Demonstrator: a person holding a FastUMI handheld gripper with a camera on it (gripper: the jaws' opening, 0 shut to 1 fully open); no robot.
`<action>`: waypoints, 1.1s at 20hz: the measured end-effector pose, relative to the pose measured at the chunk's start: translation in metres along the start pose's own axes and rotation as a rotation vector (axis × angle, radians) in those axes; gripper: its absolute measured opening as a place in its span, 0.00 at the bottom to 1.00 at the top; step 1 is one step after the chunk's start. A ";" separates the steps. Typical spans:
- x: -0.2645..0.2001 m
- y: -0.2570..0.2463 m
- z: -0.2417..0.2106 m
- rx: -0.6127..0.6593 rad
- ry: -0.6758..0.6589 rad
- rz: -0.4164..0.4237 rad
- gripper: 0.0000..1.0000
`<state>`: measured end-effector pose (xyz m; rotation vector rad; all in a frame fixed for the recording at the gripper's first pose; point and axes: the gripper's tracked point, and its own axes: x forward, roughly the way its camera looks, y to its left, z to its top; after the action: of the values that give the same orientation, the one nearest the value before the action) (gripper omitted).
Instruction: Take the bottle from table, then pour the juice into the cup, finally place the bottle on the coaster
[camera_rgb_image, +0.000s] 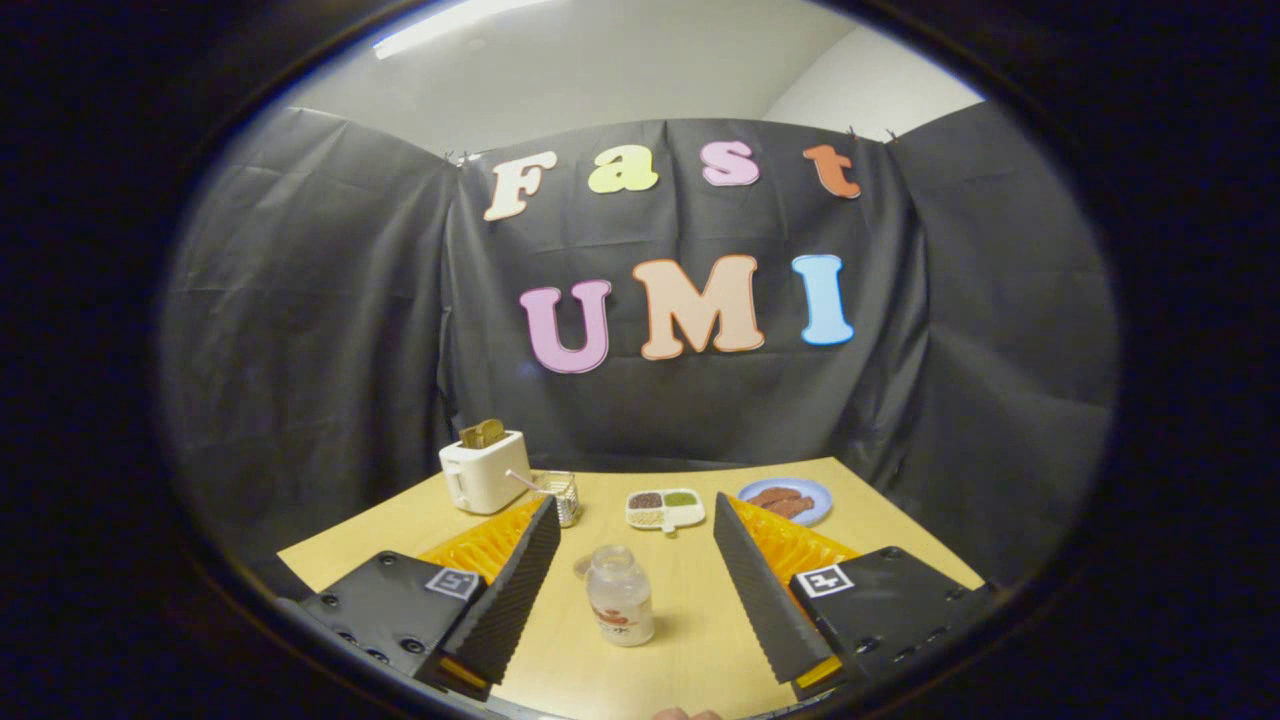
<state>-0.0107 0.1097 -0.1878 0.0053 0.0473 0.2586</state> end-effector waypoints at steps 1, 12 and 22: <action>0.005 0.005 -0.012 0.008 0.006 0.014 0.98; 0.066 0.006 -0.146 0.002 0.169 0.002 0.98; 0.098 0.013 -0.205 0.039 0.244 -0.024 0.97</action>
<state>0.0707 0.1470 -0.3972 0.0122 0.2945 0.2333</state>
